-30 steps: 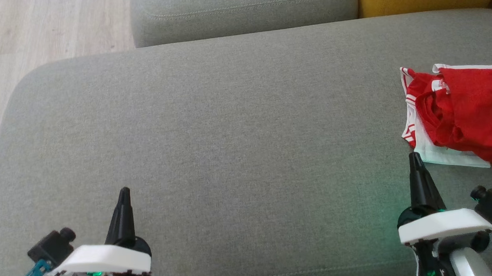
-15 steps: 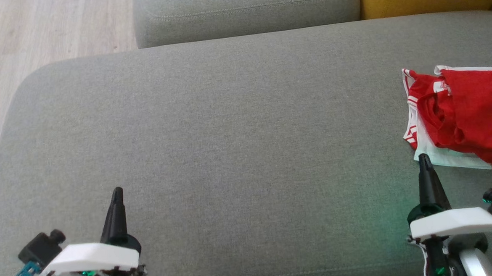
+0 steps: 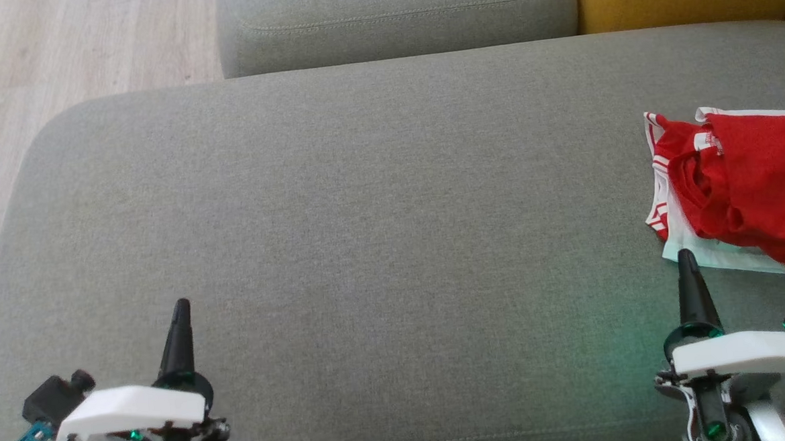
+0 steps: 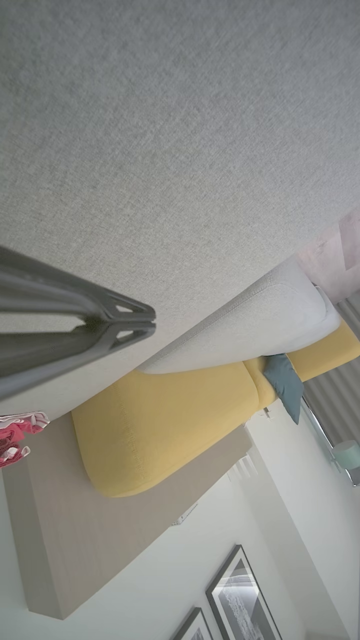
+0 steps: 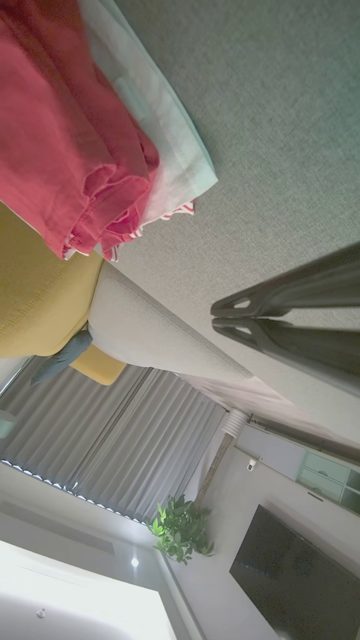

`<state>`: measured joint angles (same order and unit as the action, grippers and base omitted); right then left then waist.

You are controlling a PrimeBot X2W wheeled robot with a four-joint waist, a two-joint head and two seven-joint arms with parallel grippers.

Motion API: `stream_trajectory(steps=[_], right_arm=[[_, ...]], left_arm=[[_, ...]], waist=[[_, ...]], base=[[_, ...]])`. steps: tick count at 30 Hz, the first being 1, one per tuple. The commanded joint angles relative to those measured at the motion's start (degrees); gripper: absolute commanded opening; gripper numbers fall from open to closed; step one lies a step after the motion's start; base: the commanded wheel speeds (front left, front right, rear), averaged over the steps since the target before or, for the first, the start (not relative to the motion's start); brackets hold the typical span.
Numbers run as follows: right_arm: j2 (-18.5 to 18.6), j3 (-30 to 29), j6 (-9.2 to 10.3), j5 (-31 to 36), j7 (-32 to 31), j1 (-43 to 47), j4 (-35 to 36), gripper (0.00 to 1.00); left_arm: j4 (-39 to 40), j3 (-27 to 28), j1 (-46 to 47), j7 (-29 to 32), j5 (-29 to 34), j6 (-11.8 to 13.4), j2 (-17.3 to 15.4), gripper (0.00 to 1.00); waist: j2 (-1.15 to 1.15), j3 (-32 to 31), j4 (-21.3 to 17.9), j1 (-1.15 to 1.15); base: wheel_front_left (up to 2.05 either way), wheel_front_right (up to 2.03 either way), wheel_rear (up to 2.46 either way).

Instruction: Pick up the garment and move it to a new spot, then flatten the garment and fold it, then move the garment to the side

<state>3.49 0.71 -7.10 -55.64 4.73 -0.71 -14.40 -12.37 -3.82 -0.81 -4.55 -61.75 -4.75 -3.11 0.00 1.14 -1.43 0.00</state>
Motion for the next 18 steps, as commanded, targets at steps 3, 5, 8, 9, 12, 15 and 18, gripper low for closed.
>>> stream_trajectory(steps=[3, 5, 8, 9, 12, 15, 18], right_arm=[[1.02, 0.01, -0.22, -2.64, -0.60, -3.52, 1.66, 0.00], [1.03, -0.17, -0.23, -4.02, -0.92, -3.59, 1.62, 0.00], [1.04, -0.43, -0.24, -6.05, -1.40, -3.68, 1.56, 0.00], [1.04, -0.52, -0.24, -6.73, -1.56, -3.72, 1.53, 0.00], [1.05, -0.79, -0.25, -8.76, -2.05, -3.81, 1.47, 0.00], [1.06, -1.05, -0.26, -10.76, -2.53, -3.91, 1.41, 0.00], [1.07, -1.33, -0.27, -12.79, -3.02, -4.01, 1.34, 0.00]], left_arm=[[1.60, 1.96, 3.44, 0.56, -2.16, -0.63, -0.92, 0.00], [1.48, 2.20, 3.57, 0.89, -3.30, -0.71, -0.93, 0.00], [1.30, 2.55, 3.76, 1.39, -5.00, -0.83, -0.95, 0.00], [1.24, 2.67, 3.82, 1.56, -5.56, -0.87, -0.96, 0.00], [1.06, 3.03, 4.01, 2.06, -7.25, -0.99, -0.98, 0.00], [0.88, 3.39, 4.20, 2.55, -8.92, -1.11, -0.99, 0.00], [0.70, 3.76, 4.39, 3.06, -10.60, -1.22, -1.00, 0.00]], waist=[[0.00, -0.04, 0.07, 0.00], [0.00, -0.08, 0.12, 0.00], [0.00, -0.13, 0.20, 0.00], [0.00, -0.15, 0.22, 0.00], [0.00, -0.20, 0.30, 0.00], [0.00, -0.25, 0.38, 0.00], [0.00, -0.30, 0.45, 0.00]], base=[[0.00, 0.00, 0.00], [0.00, 0.00, 0.00], [0.00, 0.00, 0.00], [0.00, 0.00, 0.00], [0.00, 0.00, 0.00], [0.00, 0.00, 0.00], [0.00, 0.00, 0.00]])
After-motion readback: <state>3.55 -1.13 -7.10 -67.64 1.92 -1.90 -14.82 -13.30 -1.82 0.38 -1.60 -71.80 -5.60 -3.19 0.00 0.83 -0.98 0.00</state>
